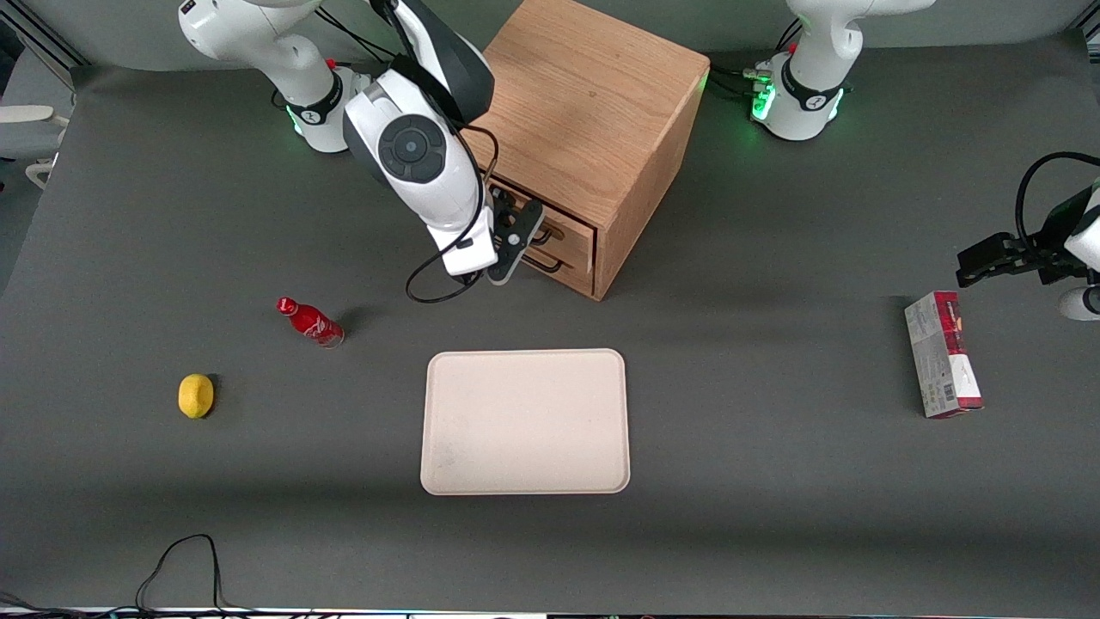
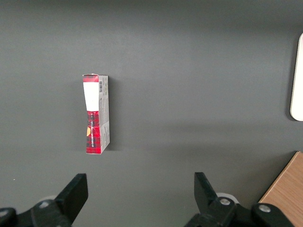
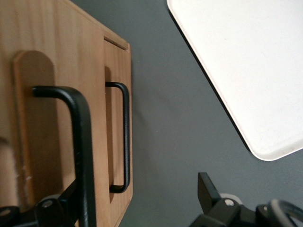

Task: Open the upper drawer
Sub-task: 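Pull the handle with the right gripper, sliding the drawer out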

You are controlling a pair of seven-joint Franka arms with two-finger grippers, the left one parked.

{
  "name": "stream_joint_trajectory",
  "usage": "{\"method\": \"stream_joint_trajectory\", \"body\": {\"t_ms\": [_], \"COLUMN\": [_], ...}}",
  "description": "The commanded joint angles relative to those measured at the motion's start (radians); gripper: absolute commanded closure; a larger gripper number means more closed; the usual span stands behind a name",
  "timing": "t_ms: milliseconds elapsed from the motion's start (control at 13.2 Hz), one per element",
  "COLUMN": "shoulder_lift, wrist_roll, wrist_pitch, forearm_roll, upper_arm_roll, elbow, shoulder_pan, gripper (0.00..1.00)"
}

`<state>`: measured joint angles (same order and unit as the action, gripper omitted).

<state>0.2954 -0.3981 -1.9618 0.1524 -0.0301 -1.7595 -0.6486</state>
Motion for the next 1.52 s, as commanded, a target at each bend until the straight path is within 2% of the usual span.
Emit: {"method": "stream_joint_trajectory", "body": {"t_ms": [0,607,834,1441], "shoulder_lift": [0.007,0.033,0.082,0.168], "wrist_roll": [0.008,-0.082,-0.113,-0.117], "wrist_pitch": [-0.015,0.004,0.050,0.098], "forearm_roll": [-0.007,-0.005,-0.007,-0.007], "upper_arm_roll": [0.012,0.027,0.027,0.027], "elbow": [0.005,0.077,0.155,0.279], "shoulder_pan": [-0.003,0.073,0.093,0.193], "gripper": [0.00,0.00,0.00,0.00]}}
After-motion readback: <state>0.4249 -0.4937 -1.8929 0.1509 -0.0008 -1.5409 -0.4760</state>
